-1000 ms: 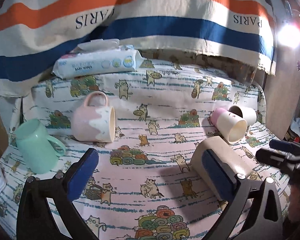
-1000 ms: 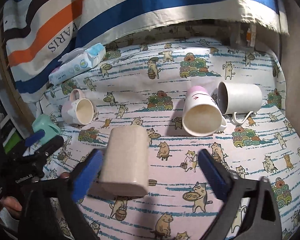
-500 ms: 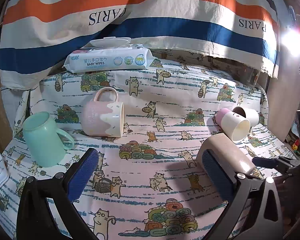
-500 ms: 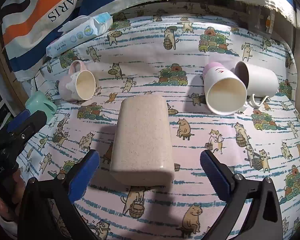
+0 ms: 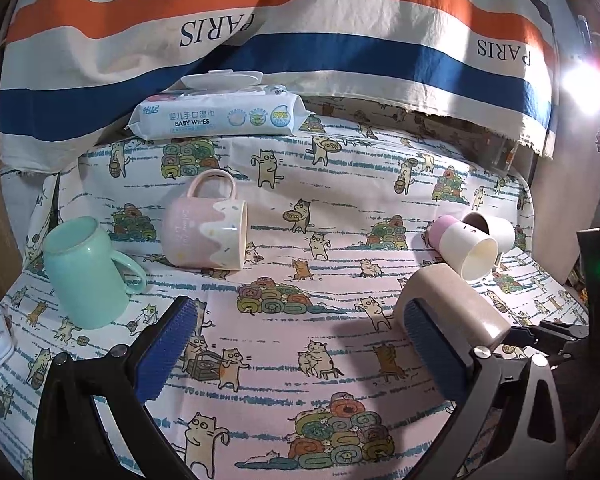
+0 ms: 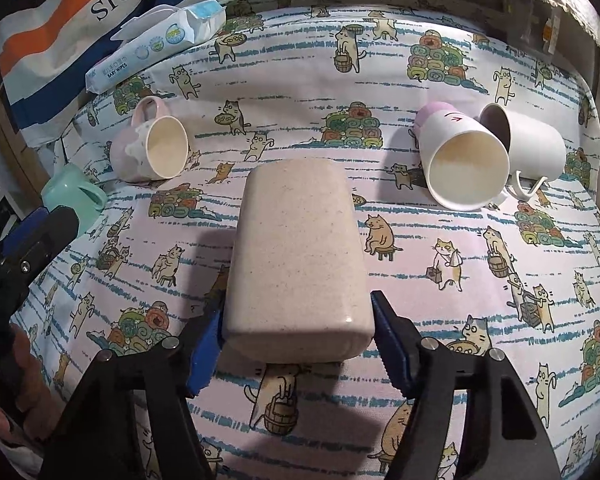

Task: Flip cup upside down
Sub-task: 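Lower the beige cup bottom-up onto the cloth with the right tool and open it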

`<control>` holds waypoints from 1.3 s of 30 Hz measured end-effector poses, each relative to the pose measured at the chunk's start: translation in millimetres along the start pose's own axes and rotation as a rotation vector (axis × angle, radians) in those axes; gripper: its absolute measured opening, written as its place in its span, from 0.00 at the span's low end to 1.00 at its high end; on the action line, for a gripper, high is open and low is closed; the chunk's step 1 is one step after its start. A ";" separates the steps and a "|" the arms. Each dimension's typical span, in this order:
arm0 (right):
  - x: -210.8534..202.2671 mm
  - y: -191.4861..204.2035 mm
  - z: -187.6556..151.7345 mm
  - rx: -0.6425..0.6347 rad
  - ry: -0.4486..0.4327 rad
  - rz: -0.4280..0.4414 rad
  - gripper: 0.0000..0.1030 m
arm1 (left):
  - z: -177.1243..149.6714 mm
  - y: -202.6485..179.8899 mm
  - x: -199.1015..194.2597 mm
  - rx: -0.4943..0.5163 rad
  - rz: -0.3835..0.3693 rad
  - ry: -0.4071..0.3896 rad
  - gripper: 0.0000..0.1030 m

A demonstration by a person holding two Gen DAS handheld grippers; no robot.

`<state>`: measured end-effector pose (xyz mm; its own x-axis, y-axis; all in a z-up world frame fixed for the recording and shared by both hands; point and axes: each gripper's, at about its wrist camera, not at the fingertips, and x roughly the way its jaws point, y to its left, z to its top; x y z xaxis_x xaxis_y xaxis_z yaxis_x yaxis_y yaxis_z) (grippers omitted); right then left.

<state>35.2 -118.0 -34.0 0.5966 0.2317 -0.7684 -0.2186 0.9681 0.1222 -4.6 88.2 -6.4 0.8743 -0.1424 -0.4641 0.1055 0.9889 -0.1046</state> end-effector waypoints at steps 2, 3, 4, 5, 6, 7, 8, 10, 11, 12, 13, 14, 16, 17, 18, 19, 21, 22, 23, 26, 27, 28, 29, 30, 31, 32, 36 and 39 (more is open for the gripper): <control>-3.3 -0.7 1.7 -0.001 -0.008 -0.001 0.67 | 0.6 1.0 -1.1 -0.005 0.002 -0.004 1.00; -6.7 -1.2 3.3 -0.003 -0.020 -0.004 0.67 | 1.0 1.4 -1.4 -0.007 0.002 -0.006 1.00; -9.6 -1.7 4.6 -0.005 -0.029 -0.006 0.67 | 1.2 1.7 -1.6 -0.008 0.003 -0.008 1.00; -13.0 -2.1 6.0 -0.007 -0.040 -0.008 0.67 | 1.5 2.0 -1.5 -0.009 0.004 -0.007 1.00; -16.7 -2.8 7.8 -0.010 -0.051 -0.012 0.67 | 1.6 2.2 -1.1 -0.010 0.001 -0.003 1.00; -20.7 -3.4 10.1 -0.012 -0.063 -0.015 0.67 | 1.4 2.9 -1.3 -0.012 -0.002 -0.002 1.00; -24.6 -4.2 12.5 -0.015 -0.073 -0.017 0.67 | 1.6 3.2 -1.4 -0.016 0.000 -0.002 1.00; -31.8 -5.6 16.9 -0.018 -0.092 -0.023 0.67 | 1.4 3.8 -2.4 -0.019 0.003 -0.005 1.00; -34.9 -6.1 18.8 -0.020 -0.101 -0.027 0.67 | 1.5 3.7 -2.4 -0.019 0.005 -0.005 1.00; -37.7 -6.9 20.7 -0.022 -0.110 -0.031 0.67 | 1.4 3.6 -2.8 -0.019 0.007 -0.006 1.00; -40.7 -7.5 22.9 -0.027 -0.119 -0.036 0.67 | 1.4 3.5 -2.7 -0.019 0.010 -0.007 1.00; -42.6 -7.9 24.3 -0.031 -0.124 -0.041 0.67 | 1.3 3.4 -2.5 -0.018 0.011 -0.006 1.00; -45.9 -9.1 27.7 -0.038 -0.133 -0.051 0.67 | 1.1 2.7 -1.6 -0.016 0.014 -0.001 1.00; -46.7 -10.0 28.9 -0.037 -0.134 -0.055 0.67 | 0.9 2.3 -1.3 -0.016 0.016 0.000 1.00; -47.6 -11.5 30.2 -0.033 -0.135 -0.058 0.67 | 0.7 2.1 -1.2 -0.016 0.015 0.000 1.00; -48.1 -13.3 30.5 -0.030 -0.135 -0.059 0.67 | 0.7 2.0 -1.2 -0.016 0.014 0.001 1.00; -49.8 -16.2 31.5 -0.025 -0.137 -0.059 0.67 | 1.0 1.5 -0.9 -0.016 0.013 0.001 1.00; -51.2 -17.2 32.2 -0.025 -0.141 -0.062 0.67 | 0.9 1.1 -0.8 -0.015 0.012 0.000 1.00; -52.6 -17.8 32.8 -0.027 -0.146 -0.066 0.67 | 0.8 1.0 -0.9 -0.014 0.012 0.000 1.00; -56.2 -17.6 36.1 -0.041 -0.170 -0.077 0.67 | 0.4 -0.1 -0.1 -0.012 0.011 0.002 1.00; -56.7 -16.9 37.5 -0.047 -0.178 -0.082 0.67 | 0.4 -0.5 0.0 -0.012 0.011 0.002 1.00; -56.9 -16.2 39.7 -0.055 -0.190 -0.091 0.67 | 0.3 -1.0 0.1 -0.010 0.012 0.003 1.00; -56.8 -15.7 41.6 -0.060 -0.198 -0.096 0.67 | 0.5 -1.4 0.3 -0.008 0.013 0.004 1.00; -56.1 -15.2 44.1 -0.063 -0.209 -0.099 0.67 | 0.8 -1.6 0.9 -0.006 0.015 0.005 1.00; -55.5 -15.0 46.1 -0.066 -0.216 -0.098 0.67 | 0.8 -1.9 1.0 -0.004 0.017 0.004 1.00; -54.0 -14.6 48.3 -0.069 -0.223 -0.098 0.67 | 0.8 -2.1 1.0 -0.003 0.019 0.005 1.00; -41.8 -11.5 54.0 -0.081 -0.232 -0.119 0.67 | 0.8 -1.7 1.7 0.000 0.028 0.007 1.00; -29.5 -11.8 53.2 -0.074 -0.206 -0.108 0.67 | 0.3 -1.6 3.7 0.000 0.032 0.015 1.00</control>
<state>61.2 -131.2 20.6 0.7628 0.1488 -0.6292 -0.1966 0.9805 -0.0064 -1.4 86.1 -7.6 0.8702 -0.1117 -0.4799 0.0779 0.9929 -0.0899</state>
